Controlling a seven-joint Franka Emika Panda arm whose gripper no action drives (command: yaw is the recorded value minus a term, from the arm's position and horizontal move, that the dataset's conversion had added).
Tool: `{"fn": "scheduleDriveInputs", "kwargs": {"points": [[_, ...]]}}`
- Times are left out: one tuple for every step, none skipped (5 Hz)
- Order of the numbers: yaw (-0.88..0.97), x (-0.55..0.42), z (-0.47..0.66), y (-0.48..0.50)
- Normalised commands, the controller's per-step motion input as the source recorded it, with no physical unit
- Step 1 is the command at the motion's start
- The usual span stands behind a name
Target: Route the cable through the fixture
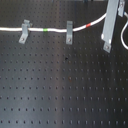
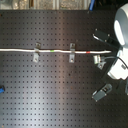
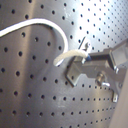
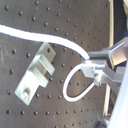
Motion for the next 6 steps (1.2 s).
{"fn": "scheduleDriveInputs", "kwargs": {"points": [[0.13,-0.229,0.15,0.282],[0.22,-0.3,0.04,0.306],[0.0,-0.01,0.0,-0.009],[0.26,-0.294,0.13,0.169],[0.48,-0.22,0.05,0.201],[0.52,-0.153,0.05,0.162]]}}
